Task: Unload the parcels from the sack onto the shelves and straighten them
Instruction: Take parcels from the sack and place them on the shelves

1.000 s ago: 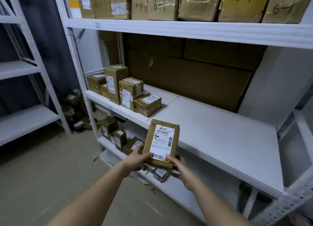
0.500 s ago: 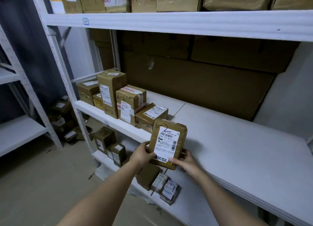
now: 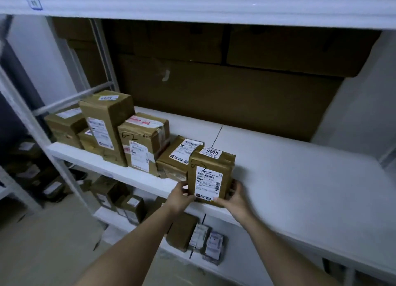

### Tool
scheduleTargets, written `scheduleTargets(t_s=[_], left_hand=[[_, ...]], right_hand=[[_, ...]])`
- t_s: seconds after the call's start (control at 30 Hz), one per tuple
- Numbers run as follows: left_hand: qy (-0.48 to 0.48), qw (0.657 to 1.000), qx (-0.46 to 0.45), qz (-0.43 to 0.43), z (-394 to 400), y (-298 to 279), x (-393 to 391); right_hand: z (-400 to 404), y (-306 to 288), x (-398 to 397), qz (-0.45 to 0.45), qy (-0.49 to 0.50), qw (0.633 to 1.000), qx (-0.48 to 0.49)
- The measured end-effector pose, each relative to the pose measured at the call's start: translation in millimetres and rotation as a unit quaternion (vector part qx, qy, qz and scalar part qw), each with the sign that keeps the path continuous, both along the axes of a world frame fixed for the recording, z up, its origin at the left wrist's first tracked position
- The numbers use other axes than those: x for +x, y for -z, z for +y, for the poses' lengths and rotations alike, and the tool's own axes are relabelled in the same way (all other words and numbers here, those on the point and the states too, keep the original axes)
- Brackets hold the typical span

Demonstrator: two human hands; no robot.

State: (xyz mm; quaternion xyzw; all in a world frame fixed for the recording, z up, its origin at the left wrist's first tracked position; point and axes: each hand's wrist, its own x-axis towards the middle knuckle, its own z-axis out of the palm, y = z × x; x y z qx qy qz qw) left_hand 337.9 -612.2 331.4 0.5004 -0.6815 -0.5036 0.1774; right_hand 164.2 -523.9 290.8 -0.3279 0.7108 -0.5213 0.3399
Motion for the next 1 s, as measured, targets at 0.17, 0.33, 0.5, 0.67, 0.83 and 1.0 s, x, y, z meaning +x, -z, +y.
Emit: scheduleTargets(t_s=[0.17, 0.33, 0.5, 0.67, 0.83, 1.0], left_hand=[[0.038, 0.999, 0.013, 0.031, -12, 8, 7], [0.078, 0.995, 0.055, 0.037, -19, 13, 15], [0.074, 0.991, 0.103, 0.037, -27, 12, 14], [0.087, 0.987, 0.13, 0.041, -29, 6, 9], [0.072, 0.981, 0.168, 0.057, -26, 0, 5], [0.054, 0.973, 0.208, 0.087, -20, -6, 0]], right_hand=[[-2, 5, 20, 0.027, 0.069, 0.997, -0.002], [-5, 2, 42, 0.066, 0.116, 0.991, 0.004], [-11, -3, 51, 0.077, 0.143, 0.987, 0.016], [-18, -6, 49, 0.086, 0.16, 0.983, 0.035], [-22, -8, 43, 0.093, 0.162, 0.981, 0.042], [-27, -8, 38, 0.104, 0.158, 0.981, 0.051]])
